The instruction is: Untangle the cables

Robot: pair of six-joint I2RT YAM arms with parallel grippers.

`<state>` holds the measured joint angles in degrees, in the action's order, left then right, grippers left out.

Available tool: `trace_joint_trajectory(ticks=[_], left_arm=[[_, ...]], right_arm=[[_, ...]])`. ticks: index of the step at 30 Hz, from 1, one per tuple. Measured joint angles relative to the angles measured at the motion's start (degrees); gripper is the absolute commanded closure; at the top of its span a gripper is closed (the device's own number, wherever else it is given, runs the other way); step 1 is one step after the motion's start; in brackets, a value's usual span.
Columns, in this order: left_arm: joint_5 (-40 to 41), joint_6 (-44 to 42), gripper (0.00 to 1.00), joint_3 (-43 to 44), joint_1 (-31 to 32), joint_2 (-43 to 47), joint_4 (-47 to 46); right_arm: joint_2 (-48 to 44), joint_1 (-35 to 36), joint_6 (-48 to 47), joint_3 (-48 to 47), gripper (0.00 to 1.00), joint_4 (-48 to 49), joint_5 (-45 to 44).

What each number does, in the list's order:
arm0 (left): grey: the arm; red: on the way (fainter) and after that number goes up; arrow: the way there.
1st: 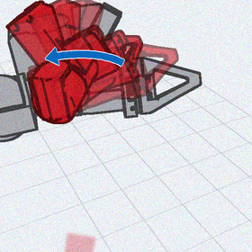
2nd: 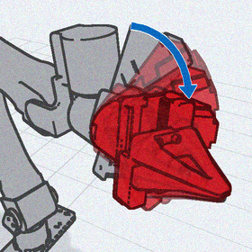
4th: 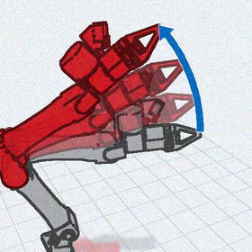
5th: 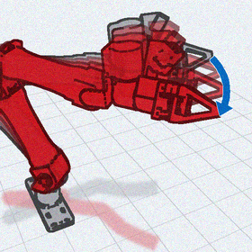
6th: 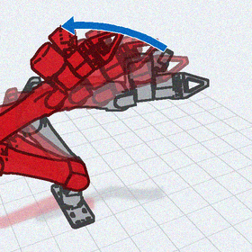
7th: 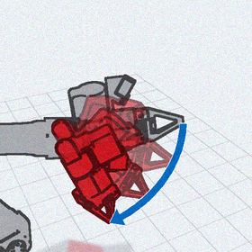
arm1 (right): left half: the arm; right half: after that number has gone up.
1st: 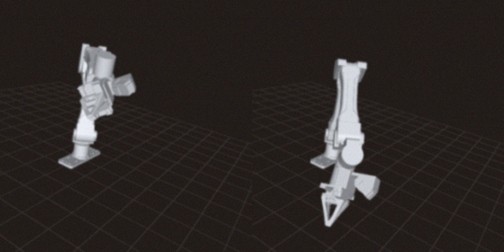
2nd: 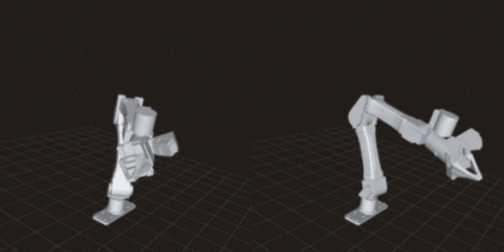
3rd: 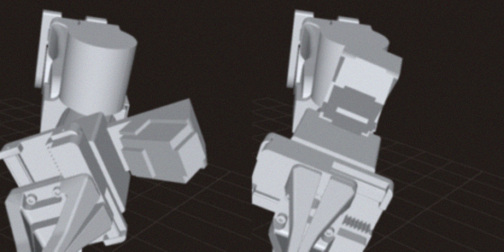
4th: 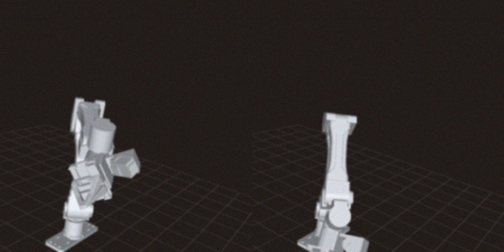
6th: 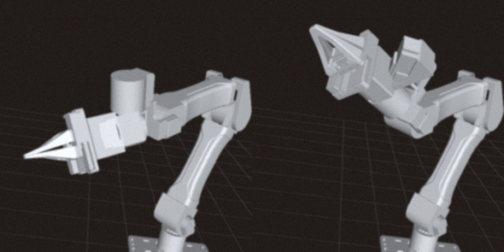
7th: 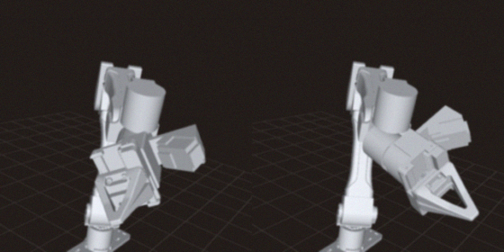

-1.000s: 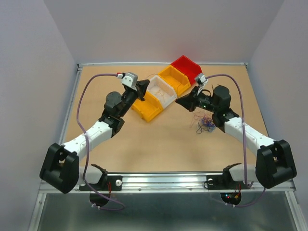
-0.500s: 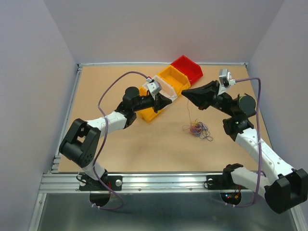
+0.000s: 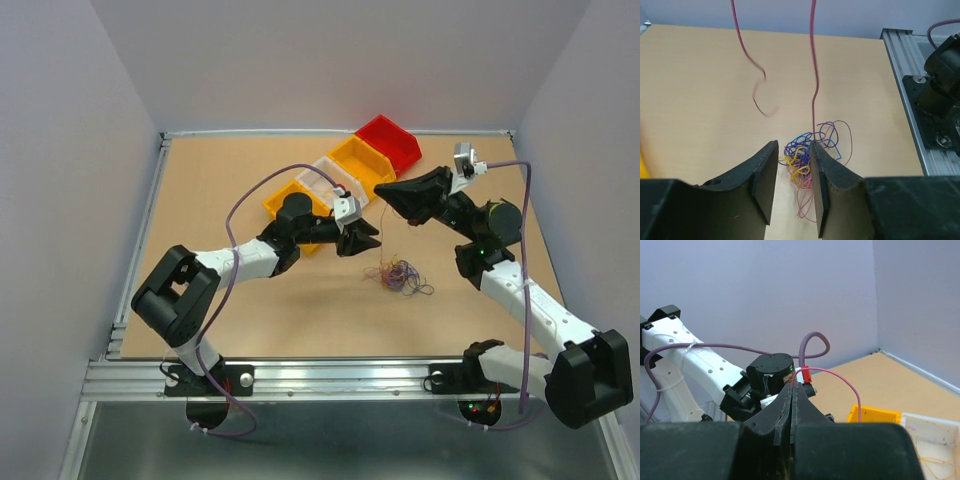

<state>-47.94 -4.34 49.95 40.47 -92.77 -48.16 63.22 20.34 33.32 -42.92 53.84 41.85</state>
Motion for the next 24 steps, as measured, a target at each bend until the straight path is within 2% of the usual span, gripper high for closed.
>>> trace_joint_trajectory(ticks=[4, 15, 24], left_arm=[[-0.1, -1.0, 0.55, 0.0, 0.0, -0.4, 0.5], [-1.4, -2.1, 0.42, 0.0, 0.2, -0.4, 0.9], [-1.8, -3.8, 0.42, 0.0, 2.3, -0.4, 1.6]], right_arm=[[0.0, 0.0, 0.9, 0.0, 0.99, 2.0, 0.0], [0.0, 0.0, 1.6, 0.0, 1.00, 3.8, -0.1], [0.0, 0.0, 2.6, 0.5, 0.99, 5.1, 0.0]])
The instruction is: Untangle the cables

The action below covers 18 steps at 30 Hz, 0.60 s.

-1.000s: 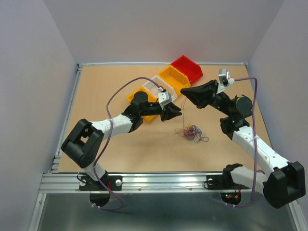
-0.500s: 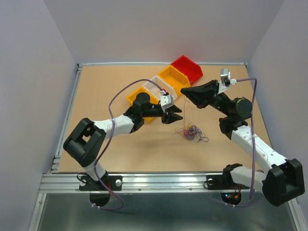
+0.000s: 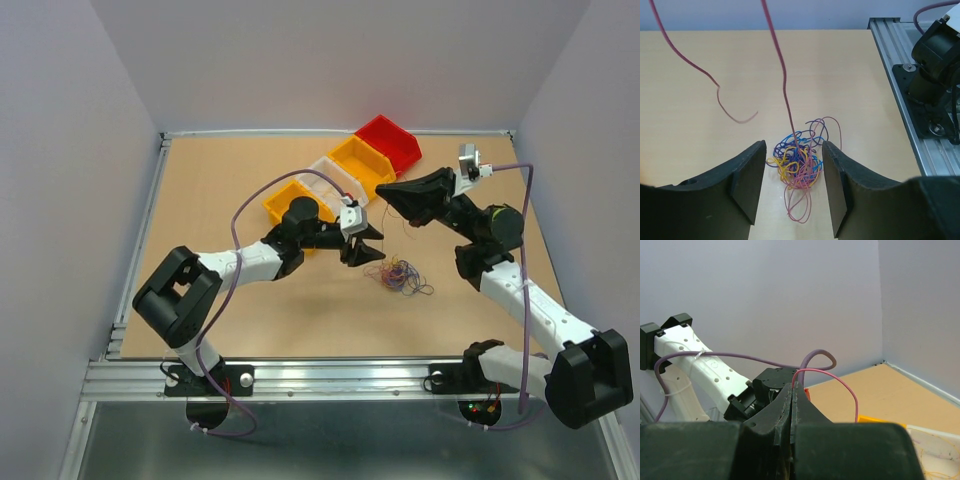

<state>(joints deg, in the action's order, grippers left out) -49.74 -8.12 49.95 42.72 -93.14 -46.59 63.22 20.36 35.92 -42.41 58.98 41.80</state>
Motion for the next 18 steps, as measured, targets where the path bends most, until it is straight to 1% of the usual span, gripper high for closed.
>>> trace_joint_trajectory(ticks=[1, 2, 4, 5, 6, 7, 12, 13, 15, 16, 17, 18], left_arm=[[0.3, 0.0, 0.44, 0.0, 0.3, 0.0, 0.2], [0.6, -0.1, 0.50, 0.0, 0.5, 0.0, 0.2], [1.5, -0.4, 0.66, 0.0, 1.0, -0.2, 0.4], [1.9, -0.4, 0.85, 0.1, 1.3, -0.5, 0.6], [2.1, -0.7, 0.95, 0.2, 1.5, -0.7, 0.8], [2.6, -0.9, 1.00, 0.4, 1.6, -1.0, 1.2], [3.7, -0.8, 1.00, 0.5, 1.9, -1.2, 1.9], [3.8, -0.8, 1.00, 0.5, 1.9, -1.1, 2.0], [4.5, -0.8, 1.00, 0.5, 1.9, -0.5, 2.9], [5.0, -0.9, 1.00, 0.5, 1.8, 0.3, 4.0], [5.7, -1.0, 1.00, 0.5, 1.8, 1.8, 4.7], [6.1, -1.1, 1.00, 0.5, 1.8, 2.9, 5.1]], right_arm=[[0.0, 0.0, 0.2, 0.2, 0.99, 0.3, 0.0], [0.0, 0.1, 0.4, 0.3, 0.99, 0.3, 0.0], [0.0, 0.2, 1.0, 0.3, 1.00, 1.0, 0.0], [0.0, 0.3, 1.3, 0.3, 1.00, 1.6, 0.0], [0.0, 0.4, 1.5, 0.4, 0.99, 2.4, 0.0], [0.0, 0.4, 1.7, 0.6, 0.99, 2.9, 0.0], [0.1, 0.4, 2.6, 2.0, 0.99, 4.5, -0.7], [0.3, 0.4, 2.6, 2.1, 0.95, 4.7, -0.9], [0.7, 0.4, 2.6, 2.1, 0.82, 4.9, -1.1], [1.0, 0.4, 2.3, 2.3, 0.64, 5.0, -1.3], [1.3, 0.4, 2.3, 2.6, 0.43, 5.1, -1.4], [1.6, 0.4, 1.9, 3.2, 0.43, 5.2, -1.5]])
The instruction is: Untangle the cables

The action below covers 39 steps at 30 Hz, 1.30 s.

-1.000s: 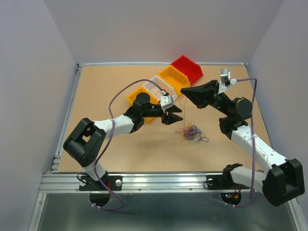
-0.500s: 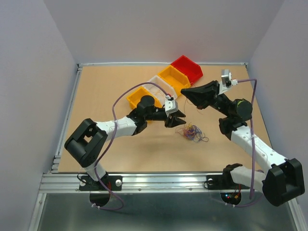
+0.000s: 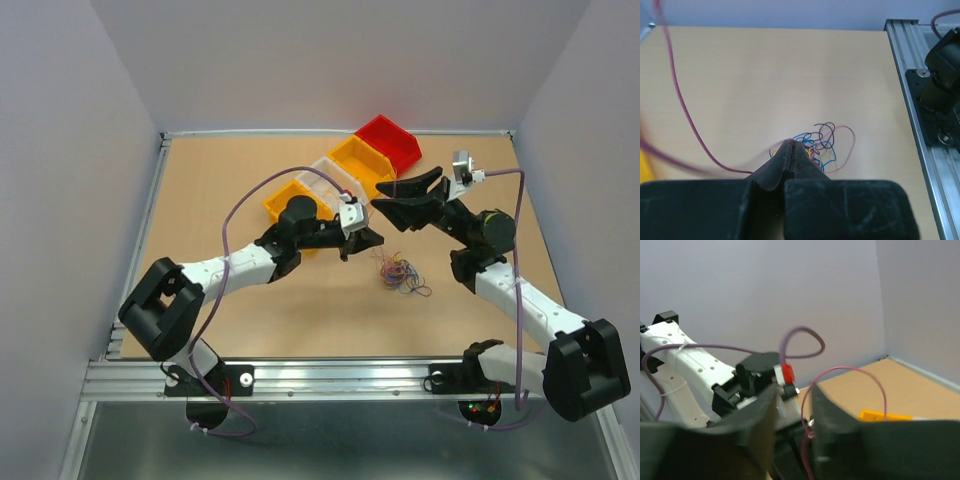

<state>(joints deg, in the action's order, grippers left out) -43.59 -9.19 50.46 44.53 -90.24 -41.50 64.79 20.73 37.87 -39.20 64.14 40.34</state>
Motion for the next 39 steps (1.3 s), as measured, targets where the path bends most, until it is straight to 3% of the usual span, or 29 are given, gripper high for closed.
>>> trace_joint_trajectory(ticks=[1, 3, 7, 14, 19, 25, 33, 35, 37, 39], left_arm=[[0.8, -0.2, 1.00, 0.0, 0.0, 1.8, 1.0], [1.9, -0.5, 1.00, 0.0, 0.0, 4.7, 2.0], [4.3, -1.2, 1.00, 3.3, -0.3, 8.5, 7.0], [7.5, 0.3, 1.00, 12.4, -3.9, 10.1, 14.3], [7.6, 3.2, 1.00, 18.3, -4.8, 10.7, 18.5], [8.0, 5.1, 1.00, 31.9, -4.8, 10.4, 27.1], [14.9, 5.1, 1.00, 42.0, -4.9, 12.3, 33.0], [17.1, 4.5, 1.00, 44.6, -5.0, 13.1, 34.6], [19.0, 3.9, 1.00, 48.0, -5.7, 13.6, 36.0], [21.3, 3.5, 1.00, 50.9, -6.2, 13.9, 36.6]], right_arm=[[0.4, 0.0, -0.1, 0.6, 0.27, -0.2, 0.0], [1.1, 0.0, -0.9, 1.3, 0.16, -0.3, 0.2], [1.3, 0.0, -1.6, 2.8, 0.11, -0.4, 0.3], [3.5, 0.0, -3.6, 5.3, 0.13, -0.2, 1.9], [10.8, 0.0, -5.8, 5.3, 0.20, -0.2, 4.3], [19.0, 0.2, -6.7, 4.9, 0.34, -0.3, 6.3], [26.4, 1.4, -6.7, 1.3, 0.36, 0.0, 8.2], [27.1, 1.4, -6.8, 1.1, 0.45, 0.2, 8.9], [28.0, 1.5, -7.0, 1.0, 0.62, 0.4, 9.8], [29.1, 1.5, -7.0, 0.6, 0.74, 0.6, 10.9]])
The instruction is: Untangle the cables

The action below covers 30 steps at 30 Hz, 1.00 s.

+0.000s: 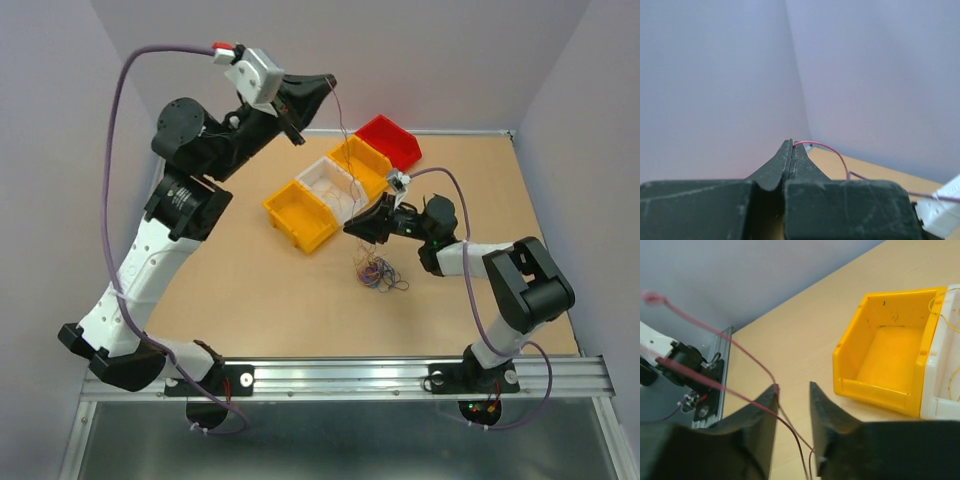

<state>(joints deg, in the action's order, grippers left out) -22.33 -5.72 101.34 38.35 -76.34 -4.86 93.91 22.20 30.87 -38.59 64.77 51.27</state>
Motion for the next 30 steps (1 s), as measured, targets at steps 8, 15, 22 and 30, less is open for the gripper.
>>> trace_joint_trajectory(ticks=[8, 15, 22, 30], left_arm=[[21.1, 2.1, 1.00, 8.9, -6.0, -0.1, 1.0], [33.0, 4.0, 1.00, 10.8, -14.3, -1.2, 1.7], [39.7, 3.3, 1.00, 8.9, -16.3, 0.9, -1.2], [40.4, 3.5, 1.00, 8.2, -16.3, 5.3, -3.7]], right_arm=[[4.7, 0.0, 2.4, -3.2, 0.70, -0.1, 0.6], [11.6, -0.4, 6.3, -8.5, 0.76, -0.3, 0.7], [12.5, -2.4, 7.1, -9.0, 0.76, -3.6, 0.1], [6.6, -1.9, -8.3, -11.7, 0.85, -31.5, -12.3]])
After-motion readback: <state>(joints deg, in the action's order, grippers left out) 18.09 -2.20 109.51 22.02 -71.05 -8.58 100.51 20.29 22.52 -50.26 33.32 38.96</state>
